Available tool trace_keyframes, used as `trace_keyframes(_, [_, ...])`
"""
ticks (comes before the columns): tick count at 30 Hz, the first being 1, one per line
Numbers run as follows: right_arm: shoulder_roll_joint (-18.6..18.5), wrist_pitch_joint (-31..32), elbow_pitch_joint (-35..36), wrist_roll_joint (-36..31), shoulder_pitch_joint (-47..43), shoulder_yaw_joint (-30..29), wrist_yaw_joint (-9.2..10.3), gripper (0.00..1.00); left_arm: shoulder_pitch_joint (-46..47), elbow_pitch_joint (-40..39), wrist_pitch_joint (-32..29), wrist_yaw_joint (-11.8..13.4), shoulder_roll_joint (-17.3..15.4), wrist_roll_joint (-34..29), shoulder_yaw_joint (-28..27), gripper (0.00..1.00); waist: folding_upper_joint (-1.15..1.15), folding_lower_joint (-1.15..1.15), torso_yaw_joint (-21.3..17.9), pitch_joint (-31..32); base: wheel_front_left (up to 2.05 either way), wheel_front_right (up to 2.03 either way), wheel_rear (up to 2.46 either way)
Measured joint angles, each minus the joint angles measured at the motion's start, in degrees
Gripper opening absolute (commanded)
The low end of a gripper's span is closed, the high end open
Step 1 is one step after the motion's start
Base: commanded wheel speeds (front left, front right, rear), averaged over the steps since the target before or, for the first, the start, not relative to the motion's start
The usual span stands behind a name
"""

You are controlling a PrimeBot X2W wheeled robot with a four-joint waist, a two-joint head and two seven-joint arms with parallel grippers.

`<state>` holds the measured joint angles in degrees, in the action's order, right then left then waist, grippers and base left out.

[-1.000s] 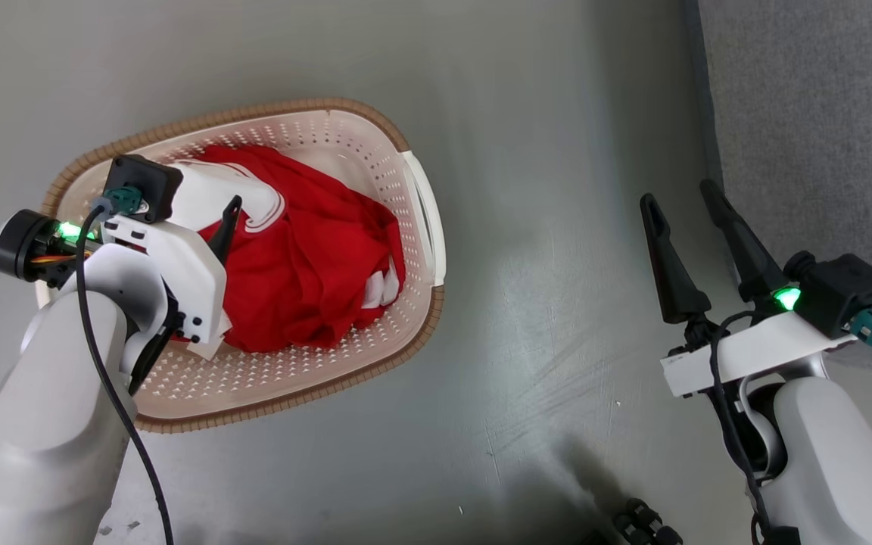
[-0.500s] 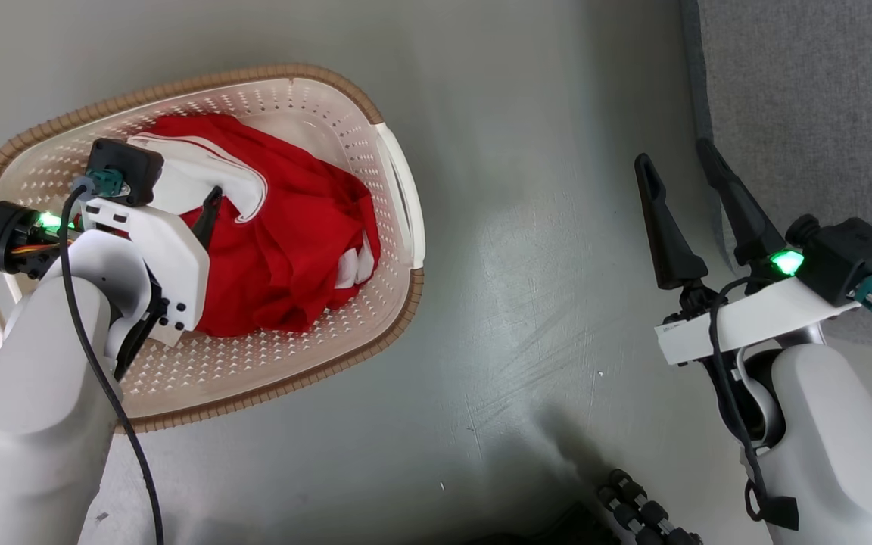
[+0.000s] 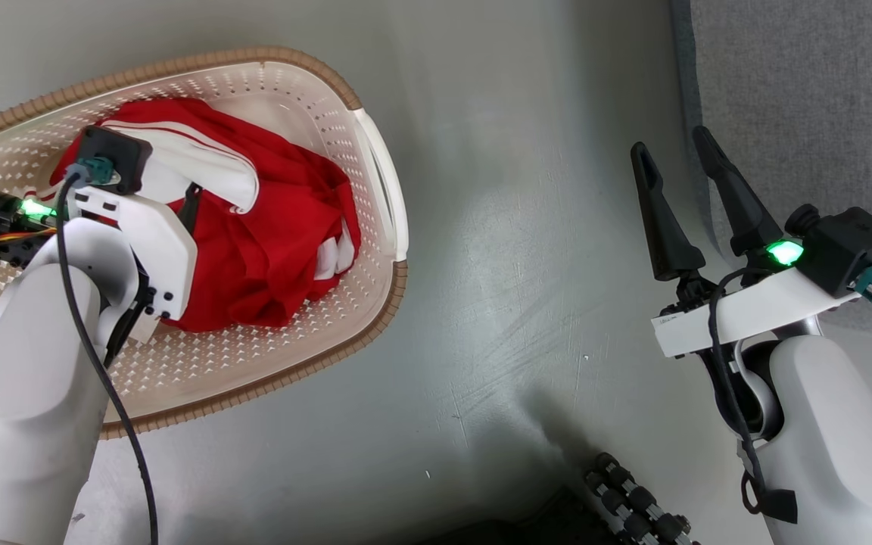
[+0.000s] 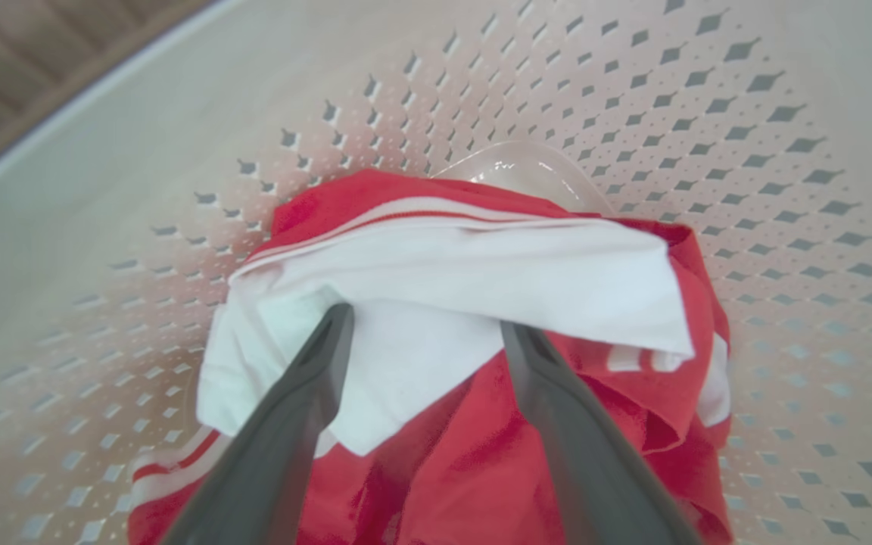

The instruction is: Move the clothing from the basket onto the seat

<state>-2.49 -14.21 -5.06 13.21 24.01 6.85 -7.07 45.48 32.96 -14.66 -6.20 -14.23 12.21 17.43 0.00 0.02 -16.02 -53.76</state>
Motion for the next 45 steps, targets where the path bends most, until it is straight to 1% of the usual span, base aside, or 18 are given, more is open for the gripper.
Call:
trace_keyframes(5, [0.01, 0.0, 0.0, 0.38, 0.01, 0.01, 0.0, 1.0, 0.2, 1.56, 0.12, 0.0, 0.16, -0.81, 0.63, 1.0, 0.0, 0.0, -0.53, -0.74, 0.0, 0.0, 0.0])
trace_keyframes(13, [0.01, 0.0, 0.08, 0.4, 0.07, -0.04, 0.0, 1.0, 1.75, 3.49, 0.48, 0.02, -0.63, -1.96, 1.27, 1.0, 0.0, 0.0, -1.14, -1.88, 0.0, 0.0, 0.0])
trace_keyframes(16, [0.01, 0.0, 0.16, 0.38, 0.39, -0.1, 0.0, 1.0, 2.49, 4.11, 0.65, 0.51, -0.93, -2.29, 1.52, 0.99, 0.0, 0.0, -1.28, -2.22, 0.0, 0.0, 0.0])
trace_keyframes(17, [0.01, 0.0, 0.19, 0.38, 0.64, -0.11, 0.0, 1.0, 2.66, 4.31, 0.73, 0.51, -1.01, -2.35, 1.57, 0.8, 0.0, 0.0, -1.31, -2.31, 0.0, 0.0, 0.0])
trace_keyframes(18, [0.01, 0.0, 0.22, 0.38, 0.94, -0.15, 0.0, 1.0, 2.84, 4.55, 0.76, 0.51, -1.03, -2.35, 1.63, 0.75, 0.0, -0.01, -1.34, -2.39, 0.0, 0.0, 0.0])
trace_keyframes(19, [0.01, 0.0, 0.31, 0.38, 1.14, -0.21, 0.0, 1.0, 3.08, 4.82, 0.89, 0.51, -1.03, -2.37, 1.68, 0.58, 0.0, 0.0, -1.36, -2.46, 0.0, 0.0, 0.0])
trace_keyframes(21, [0.01, 0.0, 0.38, 0.38, 1.16, -0.36, 0.0, 1.0, 3.58, 5.26, 1.21, 0.51, -1.1, -2.56, 1.77, 0.49, 0.0, 0.0, -1.37, -2.58, 0.0, 0.0, 0.0])
trace_keyframes(22, [0.01, 0.0, 0.38, 0.38, 1.18, -0.4, 0.0, 1.0, 3.79, 5.46, 1.23, 0.51, -1.1, -2.6, 1.83, 0.45, 0.0, -0.01, -1.38, -2.61, 0.0, 0.0, 0.0])
trace_keyframes(23, [0.02, 0.0, 0.38, 0.38, 1.19, -0.42, 0.0, 1.0, 3.92, 5.72, 1.51, 0.51, -1.09, -2.6, 1.87, 0.38, 0.0, -0.01, -1.4, -2.63, 0.0, 0.0, 0.0])
trace_keyframes(24, [0.01, 0.0, 0.4, 0.38, 1.19, -0.51, 0.0, 1.0, 4.03, 6.01, 1.79, 0.49, -1.09, -2.6, 1.97, 0.27, 0.0, -0.01, -1.4, -2.64, 0.0, 0.0, 0.0])
trace_keyframes(25, [0.02, 0.0, 0.41, 0.38, 1.19, -0.62, 0.0, 1.0, 4.08, 6.3, 2.19, 0.49, -1.09, -2.6, 2.05, 0.0, 0.0, -0.01, -1.41, -2.64, 0.0, 0.0, 0.0])
trace_keyframes(29, [0.02, 0.0, 0.41, 0.37, 1.18, -1.53, 0.0, 1.0, 4.1, 7.44, 3.41, 0.48, -0.82, -2.48, 2.07, 0.0, 0.0, -0.01, -1.32, -2.37, 0.0, 0.0, 0.0])
trace_keyframes(34, [0.01, 0.0, 0.4, 0.37, 1.21, -2.52, 0.0, 1.0, 4.09, 8.27, 5.83, 0.4, 0.3, -0.67, 1.08, 0.0, 0.0, -0.01, -0.73, -1.64, 0.0, 0.0, 0.0])
trace_keyframes(40, [0.01, 0.0, 0.25, 0.21, 2.92, -3.26, 0.0, 1.0, 3.56, 8.51, 10.66, -0.08, 1.68, 2.49, -0.87, 0.0, 0.0, -0.01, 0.59, -0.4, 0.0, 0.0, 0.0])
trace_keyframes(45, [0.0, 0.0, 0.01, -0.57, 3.42, -3.83, 0.0, 1.0, 1.96, 8.1, 14.3, -0.1, 3.33, 3.72, -1.08, 0.0, 0.0, -0.01, 1.91, 1.1, 0.0, 0.0, 0.0])
